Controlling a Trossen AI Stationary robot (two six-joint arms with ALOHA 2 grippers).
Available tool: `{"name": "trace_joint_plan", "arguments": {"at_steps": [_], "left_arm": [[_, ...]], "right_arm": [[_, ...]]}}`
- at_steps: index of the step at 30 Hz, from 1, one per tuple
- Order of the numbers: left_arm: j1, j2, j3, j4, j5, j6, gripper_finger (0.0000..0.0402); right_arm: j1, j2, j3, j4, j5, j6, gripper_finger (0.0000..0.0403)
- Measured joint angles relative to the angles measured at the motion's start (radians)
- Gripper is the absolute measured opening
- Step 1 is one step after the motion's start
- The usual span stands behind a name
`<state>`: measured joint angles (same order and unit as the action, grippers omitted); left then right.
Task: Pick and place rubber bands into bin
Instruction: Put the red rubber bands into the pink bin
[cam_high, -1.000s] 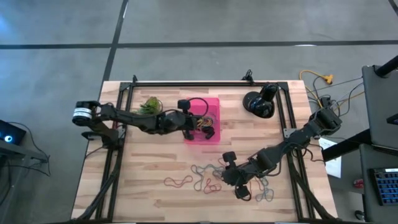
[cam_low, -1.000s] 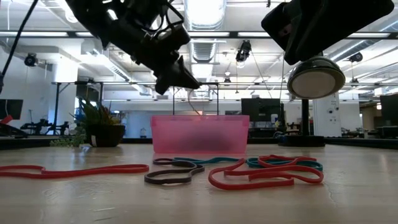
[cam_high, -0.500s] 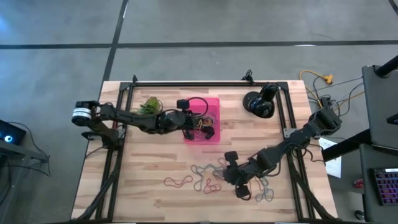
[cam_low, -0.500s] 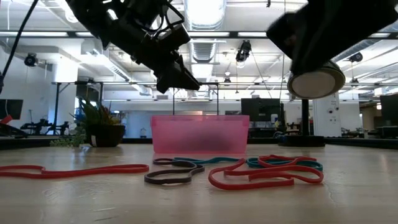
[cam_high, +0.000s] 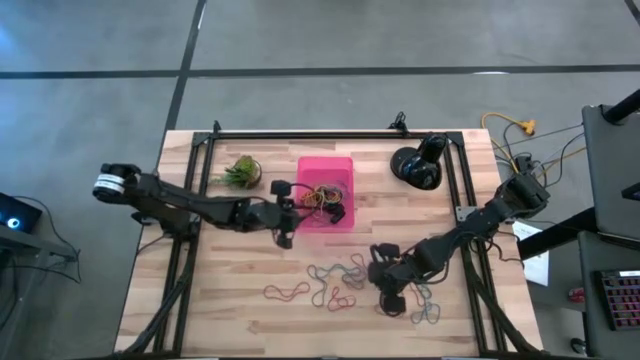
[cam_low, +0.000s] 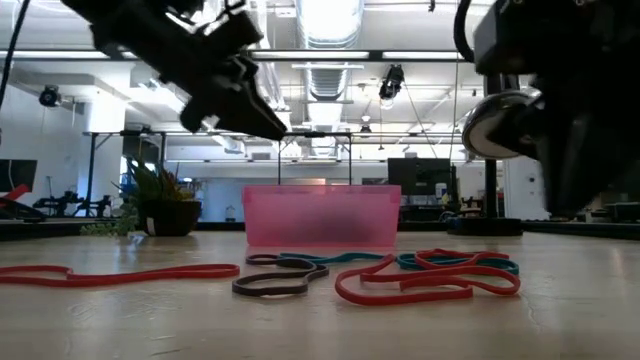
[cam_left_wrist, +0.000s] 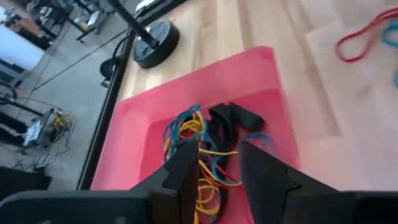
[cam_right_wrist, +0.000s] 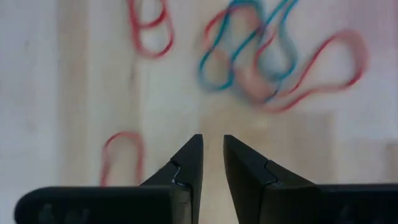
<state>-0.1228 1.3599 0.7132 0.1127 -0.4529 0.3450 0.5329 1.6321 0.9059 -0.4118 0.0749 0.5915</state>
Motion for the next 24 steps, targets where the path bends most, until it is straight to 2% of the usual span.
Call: {"name": "trace_joint_plan", "arguments": {"at_steps": [4,8,14,21,24], "left_arm": [[-0.034,-0.061,-0.050,0.002,0.000,-0.001,0.0097],[-0.051,-0.123,-0.086,0.008,0.000,-0.011,0.0097],[-0.056,-0.184,-0.108,0.009,0.000,-0.051,0.0097],[-0.056,-0.203,-0.132,0.011,0.000,-0.053,0.0097],[-0.056,-0.203,-0.132,0.015,0.000,-0.054,0.0097]], "right_arm": [[0.017,0.000,-0.001,0.001,-0.103,0.081,0.0059],[0.052,0.000,-0.002,-0.017,-0.140,0.143,0.0059],[0.103,0.016,-0.005,-0.084,-0.085,0.181,0.0059],[0.131,0.021,-0.007,-0.116,0.003,0.179,0.0059],[0.133,0.021,-0.010,-0.117,0.007,0.179,0.0059]]}}
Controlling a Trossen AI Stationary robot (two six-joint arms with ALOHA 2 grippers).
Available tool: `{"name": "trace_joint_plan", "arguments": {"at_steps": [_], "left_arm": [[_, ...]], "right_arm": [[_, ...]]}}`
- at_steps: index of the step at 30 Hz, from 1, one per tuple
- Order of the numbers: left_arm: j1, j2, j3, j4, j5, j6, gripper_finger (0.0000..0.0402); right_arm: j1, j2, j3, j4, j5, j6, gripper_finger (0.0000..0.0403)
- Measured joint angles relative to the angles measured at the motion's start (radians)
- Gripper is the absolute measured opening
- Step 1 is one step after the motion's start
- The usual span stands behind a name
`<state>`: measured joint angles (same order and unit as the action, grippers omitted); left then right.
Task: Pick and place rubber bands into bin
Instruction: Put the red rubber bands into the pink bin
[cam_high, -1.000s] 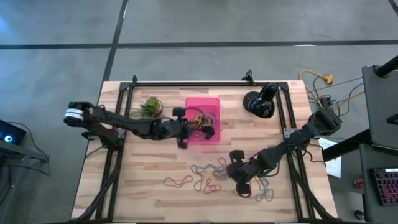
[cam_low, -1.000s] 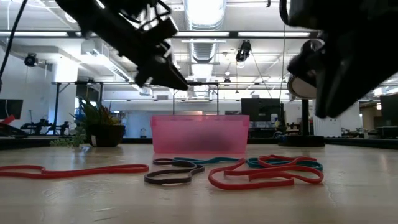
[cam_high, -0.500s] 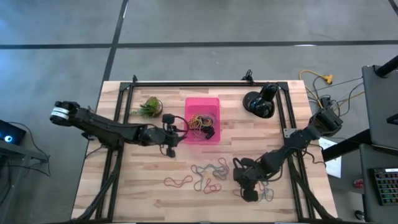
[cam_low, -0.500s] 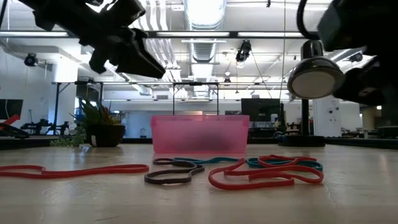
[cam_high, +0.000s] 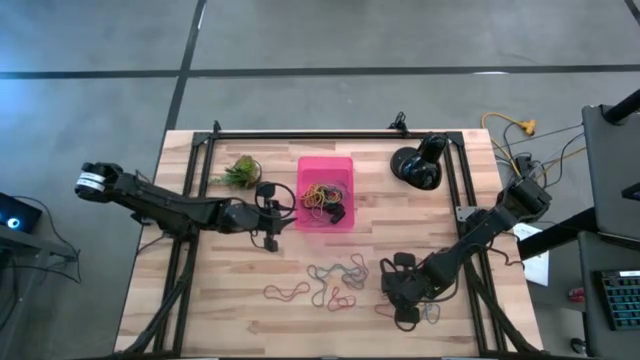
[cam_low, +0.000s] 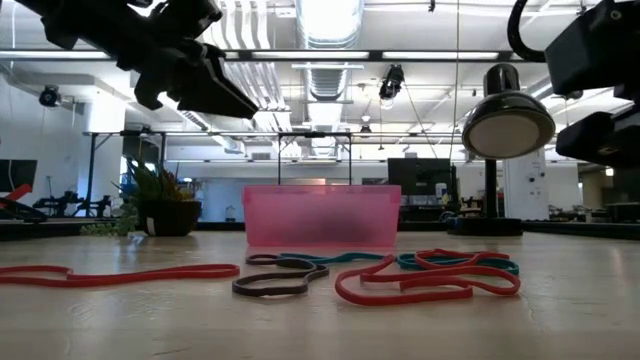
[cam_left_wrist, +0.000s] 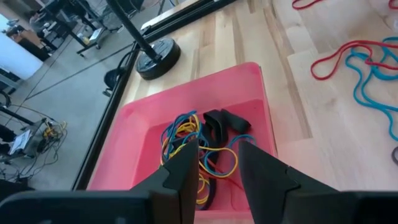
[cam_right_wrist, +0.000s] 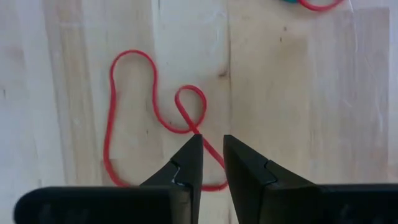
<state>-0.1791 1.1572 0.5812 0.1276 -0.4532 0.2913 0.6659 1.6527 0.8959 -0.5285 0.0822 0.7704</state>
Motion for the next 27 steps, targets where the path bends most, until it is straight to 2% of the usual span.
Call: {"name": "trace_joint_plan", "arguments": {"at_steps": [22,27], "left_arm": [[0.000,0.000,0.000,-0.003,0.000,-0.001,0.0097],[0.000,0.000,0.000,-0.003,0.000,-0.001,0.0097]], "right_arm": [[0.006,0.000,-0.049,-0.014,0.005,0.076,0.0059],[0.007,0.009,-0.049,-0.010,0.001,0.098,0.0081]]}}
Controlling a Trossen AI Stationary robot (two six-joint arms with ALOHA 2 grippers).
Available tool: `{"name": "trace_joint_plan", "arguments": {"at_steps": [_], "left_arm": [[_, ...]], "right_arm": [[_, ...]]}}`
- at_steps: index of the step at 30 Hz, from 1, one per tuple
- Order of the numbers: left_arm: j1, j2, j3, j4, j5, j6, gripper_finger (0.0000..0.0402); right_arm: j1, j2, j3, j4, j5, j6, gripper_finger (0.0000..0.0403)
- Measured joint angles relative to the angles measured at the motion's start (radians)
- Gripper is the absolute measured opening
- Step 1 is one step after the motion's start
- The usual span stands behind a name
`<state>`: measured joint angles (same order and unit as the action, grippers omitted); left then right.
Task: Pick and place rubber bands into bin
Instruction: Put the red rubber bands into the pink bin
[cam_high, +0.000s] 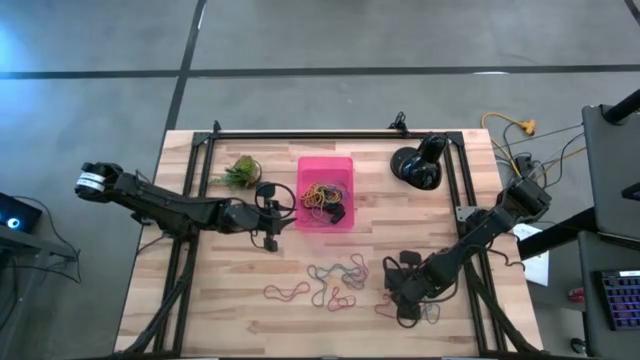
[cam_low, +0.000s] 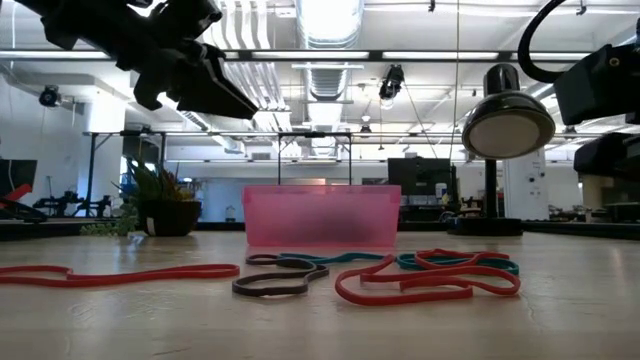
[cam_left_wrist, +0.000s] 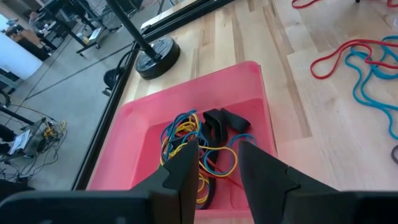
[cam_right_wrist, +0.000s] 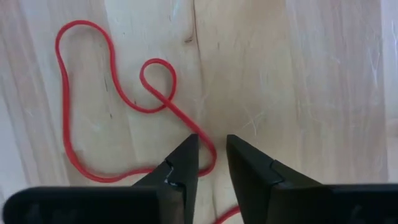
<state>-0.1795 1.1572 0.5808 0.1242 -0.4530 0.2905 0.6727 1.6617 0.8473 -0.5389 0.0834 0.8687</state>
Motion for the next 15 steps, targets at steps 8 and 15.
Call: {"name": "trace_joint_plan", "arguments": {"at_steps": [8,15], "left_arm": [[0.001,0.000,-0.004,0.000,0.000,0.000,0.0097],[0.000,0.000,-0.005,0.002,0.000,0.000,0.0097]], "right_arm": [[0.016,0.002,0.001,0.007,-0.008,0.046,0.0135],[0.022,0.010,0.002,0.003,0.000,0.049,0.0131]]}}
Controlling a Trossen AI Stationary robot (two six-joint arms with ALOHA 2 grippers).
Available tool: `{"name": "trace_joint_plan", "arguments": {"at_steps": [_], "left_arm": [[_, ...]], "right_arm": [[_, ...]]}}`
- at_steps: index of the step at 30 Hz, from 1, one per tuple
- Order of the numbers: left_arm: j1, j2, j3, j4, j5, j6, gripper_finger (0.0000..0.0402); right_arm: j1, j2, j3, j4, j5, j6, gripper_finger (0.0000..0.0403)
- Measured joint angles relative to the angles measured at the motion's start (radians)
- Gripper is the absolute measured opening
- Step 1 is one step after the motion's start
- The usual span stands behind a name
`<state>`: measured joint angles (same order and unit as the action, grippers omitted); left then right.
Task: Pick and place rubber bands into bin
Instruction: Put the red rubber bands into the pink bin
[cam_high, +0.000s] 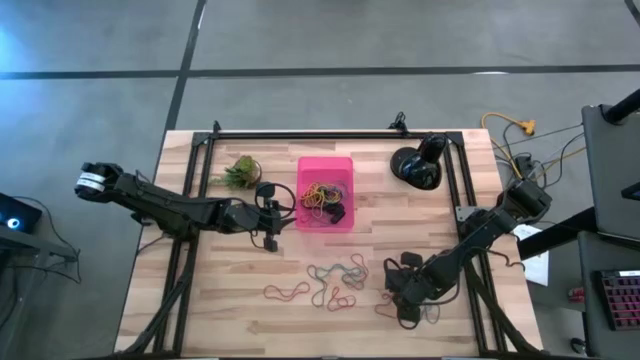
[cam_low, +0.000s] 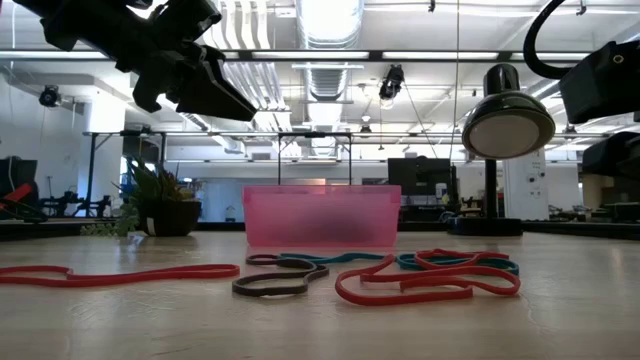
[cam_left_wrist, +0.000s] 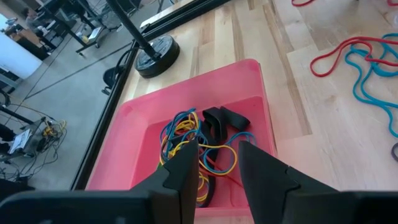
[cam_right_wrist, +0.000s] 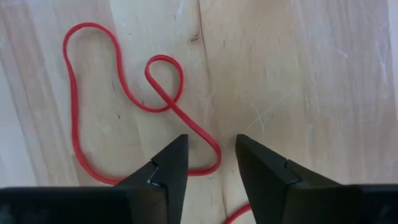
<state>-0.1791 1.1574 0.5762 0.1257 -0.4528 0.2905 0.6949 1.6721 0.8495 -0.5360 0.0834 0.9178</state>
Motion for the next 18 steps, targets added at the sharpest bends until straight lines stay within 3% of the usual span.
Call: {"name": "trace_joint_plan", "arguments": {"at_steps": [13,18], "left_arm": [[0.000,0.000,0.000,0.001,0.000,0.000,0.0097],[-0.001,0.000,-0.001,0.000,0.000,0.000,0.0097]], "right_arm": [[0.023,0.052,0.029,-0.024,0.039,-0.039,0.0017],[0.045,0.062,0.109,-0.113,0.108,-0.113,0.0009]]}}
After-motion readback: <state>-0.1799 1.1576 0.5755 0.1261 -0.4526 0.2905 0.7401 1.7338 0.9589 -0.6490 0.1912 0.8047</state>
